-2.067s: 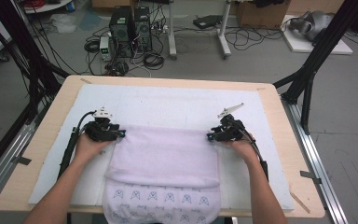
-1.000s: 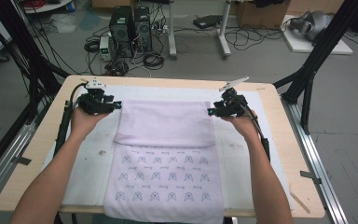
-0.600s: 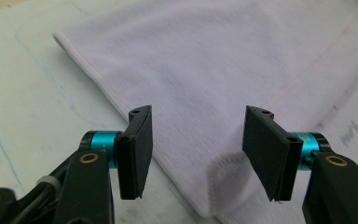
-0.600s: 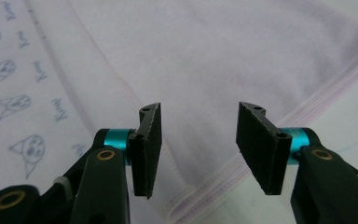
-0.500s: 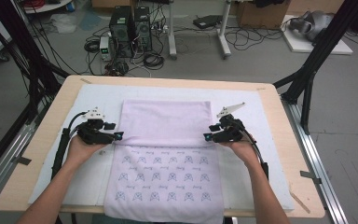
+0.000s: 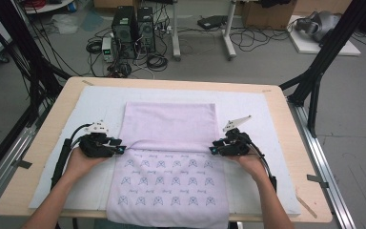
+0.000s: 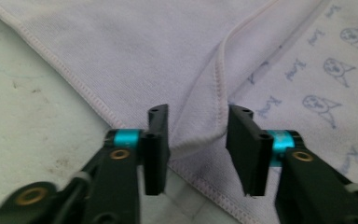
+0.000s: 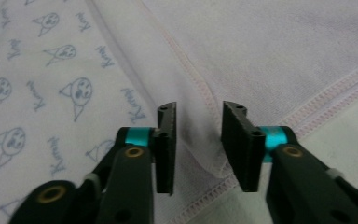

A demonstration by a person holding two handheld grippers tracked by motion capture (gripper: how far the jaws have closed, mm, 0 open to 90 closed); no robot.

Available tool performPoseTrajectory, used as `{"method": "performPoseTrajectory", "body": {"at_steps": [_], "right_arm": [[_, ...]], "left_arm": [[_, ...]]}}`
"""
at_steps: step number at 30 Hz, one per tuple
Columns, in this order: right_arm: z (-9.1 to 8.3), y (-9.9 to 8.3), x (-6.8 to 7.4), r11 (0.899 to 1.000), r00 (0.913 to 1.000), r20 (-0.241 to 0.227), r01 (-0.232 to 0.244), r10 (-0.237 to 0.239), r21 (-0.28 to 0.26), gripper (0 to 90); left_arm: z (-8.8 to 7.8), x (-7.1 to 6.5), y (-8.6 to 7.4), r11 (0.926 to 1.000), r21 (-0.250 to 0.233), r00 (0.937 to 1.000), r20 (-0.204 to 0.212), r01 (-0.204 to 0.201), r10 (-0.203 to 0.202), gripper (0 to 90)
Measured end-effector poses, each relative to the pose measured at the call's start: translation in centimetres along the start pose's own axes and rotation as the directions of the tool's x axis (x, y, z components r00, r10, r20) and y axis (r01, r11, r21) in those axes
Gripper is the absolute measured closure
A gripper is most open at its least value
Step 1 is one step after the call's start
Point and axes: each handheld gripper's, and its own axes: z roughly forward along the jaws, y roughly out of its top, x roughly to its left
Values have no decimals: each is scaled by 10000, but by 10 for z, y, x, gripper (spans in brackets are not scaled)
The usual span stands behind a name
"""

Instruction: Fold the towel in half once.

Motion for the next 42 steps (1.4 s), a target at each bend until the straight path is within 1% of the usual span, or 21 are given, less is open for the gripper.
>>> {"method": "performPoseTrajectory", "body": {"at_steps": [3,6,8,12,14,15,17,18,20,21,22,23,26,28,29,30,33,36,39,41,42], "right_arm": [[-1,-1,2,9999,9998,-114,135,-134,87,764],[-5,1,7,9992,9986,-318,412,-412,2,830],[-8,2,11,9986,9975,-483,515,-519,-95,852],[-16,3,23,9954,9940,-571,918,-932,-257,858],[-21,3,27,9939,9918,-674,1067,-1084,-292,851],[-24,3,30,9935,9906,-768,1112,-1129,-259,845],[-29,2,34,9916,9891,-719,1264,-1281,-287,820],[-32,3,35,9920,9896,-737,1213,-1237,-359,811],[-35,4,36,9903,9891,-676,1271,-1309,-569,759],[-36,4,35,9909,9910,-589,1163,-1203,-674,742],[-36,4,34,9919,9921,-611,1050,-1094,-710,731],[-35,4,31,9929,9937,-482,975,-1010,-685,713],[-33,5,26,9943,9969,-354,671,-703,-824,695],[-35,6,23,9917,9980,-342,490,-534,-1193,691],[-36,8,23,9903,9985,-269,434,-473,-1316,690],[-35,8,22,9899,9985,-172,500,-527,-1325,681],[-29,5,17,9955,9997,49,258,-254,-909,639],[-21,5,13,9972,9999,55,108,-104,-736,640],[-15,12,10,9964,9996,266,26,-3,-844,650],[-10,20,8,9966,9991,422,-3,38,-826,652],[-7,24,7,9971,9990,453,-24,59,-762,653]], "left_arm": [[-1,-2,-1,9997,-53,9997,84,-241,241,768],[-3,-7,-1,9986,-122,9986,45,-519,520,841],[-7,-10,-2,9977,-184,9978,29,-654,655,859],[-19,-16,-5,9962,-356,9968,90,-789,793,862],[-25,-21,-8,9951,-326,9952,229,-939,946,841],[-29,-24,-9,9947,-292,9949,190,-986,992,806],[-34,-26,-11,9947,-275,9948,214,-987,993,716],[-36,-28,-11,9945,-346,9950,162,-984,990,682],[-39,-30,-11,9944,-485,9955,-106,-943,939,594],[-39,-30,-10,9942,-534,9956,-90,-939,936,561],[-38,-30,-9,9943,-573,9959,-62,-903,901,565],[-37,-30,-9,9942,-559,9958,-43,-919,918,569],[-30,-29,-8,9947,-420,9953,186,-941,949,641],[-24,-29,-7,9947,-259,9945,281,-999,1007,667],[-22,-29,-8,9947,-186,9943,303,-1015,1021,675],[-20,-29,-8,9950,-79,9946,310,-991,993,676],[-14,-28,-9,9942,330,9941,396,-1025,1012,677],[-10,-30,-10,9915,589,9924,488,-1161,1133,685],[-6,-32,-11,9889,766,9909,540,-1274,1235,704],[-5,-32,-12,9886,720,9904,504,-1320,1285,703],[-5,-32,-13,9903,654,9914,535,-1227,1193,704]]}}
